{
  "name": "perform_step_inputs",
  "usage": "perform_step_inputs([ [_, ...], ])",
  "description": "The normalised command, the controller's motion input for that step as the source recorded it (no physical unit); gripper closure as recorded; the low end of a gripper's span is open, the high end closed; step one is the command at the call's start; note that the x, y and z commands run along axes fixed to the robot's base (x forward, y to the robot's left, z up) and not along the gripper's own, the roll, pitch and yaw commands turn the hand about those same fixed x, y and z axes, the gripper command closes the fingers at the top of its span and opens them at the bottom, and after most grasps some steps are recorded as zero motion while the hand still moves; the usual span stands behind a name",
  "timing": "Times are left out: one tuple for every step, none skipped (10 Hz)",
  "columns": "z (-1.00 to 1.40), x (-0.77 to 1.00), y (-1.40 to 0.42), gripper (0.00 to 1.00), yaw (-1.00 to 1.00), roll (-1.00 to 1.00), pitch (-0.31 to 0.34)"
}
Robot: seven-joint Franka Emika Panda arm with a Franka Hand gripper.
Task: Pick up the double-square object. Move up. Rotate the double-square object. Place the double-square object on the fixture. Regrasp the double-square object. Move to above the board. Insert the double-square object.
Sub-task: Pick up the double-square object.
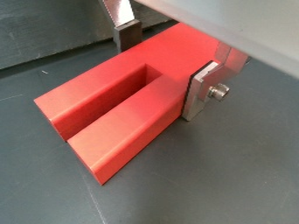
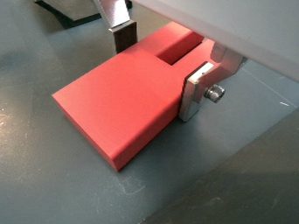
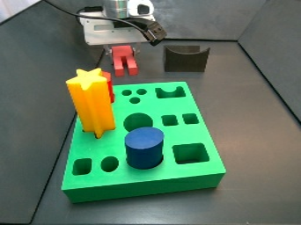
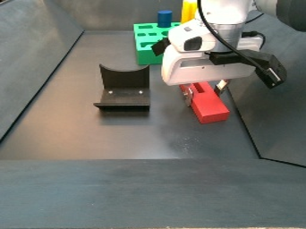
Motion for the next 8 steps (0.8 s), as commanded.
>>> perform_step_inputs([
  [0.0,0.0,0.0,1.0,0.0,0.0,0.0],
  [0.0,0.0,0.0,1.0,0.0,0.0,0.0],
  [0.0,0.0,0.0,1.0,0.0,0.0,0.0],
  [0.0,0.0,0.0,1.0,0.0,0.0,0.0],
  [0.0,0.0,0.0,1.0,0.0,0.0,0.0],
  [0.0,0.0,0.0,1.0,0.0,0.0,0.0],
  [0.0,0.0,0.0,1.0,0.0,0.0,0.0],
  [0.0,0.0,0.0,1.0,0.0,0.0,0.0],
])
